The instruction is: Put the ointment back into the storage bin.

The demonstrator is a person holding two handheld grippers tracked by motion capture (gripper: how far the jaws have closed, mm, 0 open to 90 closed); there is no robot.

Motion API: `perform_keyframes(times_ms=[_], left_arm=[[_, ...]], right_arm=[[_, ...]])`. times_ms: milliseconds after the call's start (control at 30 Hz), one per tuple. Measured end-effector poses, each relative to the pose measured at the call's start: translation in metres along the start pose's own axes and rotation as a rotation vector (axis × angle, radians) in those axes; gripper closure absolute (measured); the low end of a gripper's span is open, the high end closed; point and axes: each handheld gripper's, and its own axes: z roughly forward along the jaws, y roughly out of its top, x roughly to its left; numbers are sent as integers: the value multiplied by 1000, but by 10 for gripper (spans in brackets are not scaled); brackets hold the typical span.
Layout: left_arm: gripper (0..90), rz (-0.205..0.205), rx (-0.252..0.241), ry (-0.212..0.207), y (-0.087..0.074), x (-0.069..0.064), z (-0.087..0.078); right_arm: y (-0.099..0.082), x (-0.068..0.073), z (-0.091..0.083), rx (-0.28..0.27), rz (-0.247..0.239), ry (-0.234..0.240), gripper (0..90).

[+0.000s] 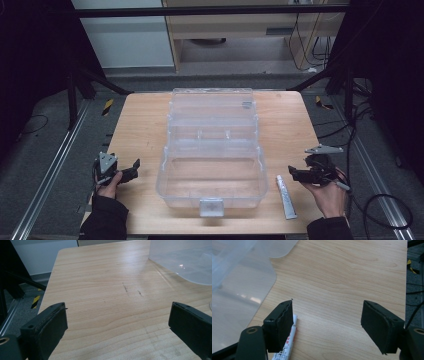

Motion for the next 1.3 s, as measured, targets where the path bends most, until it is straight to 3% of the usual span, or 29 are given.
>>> perform_keyframes(times_ms=[133,600,933,1300], left_arm=[[15,-1,0,0,0,0,0],[15,-6,0,-1,0,1,0],[15,-8,0,-2,0,1,0],[15,-7,0,-2,0,1,0]], right_arm=[[3,3,-3,11,5,9,276],[14,19,-4,134,-13,42,327],[14,28,5,244,4,44,357],[13,36,17,349,-22,50,398]])
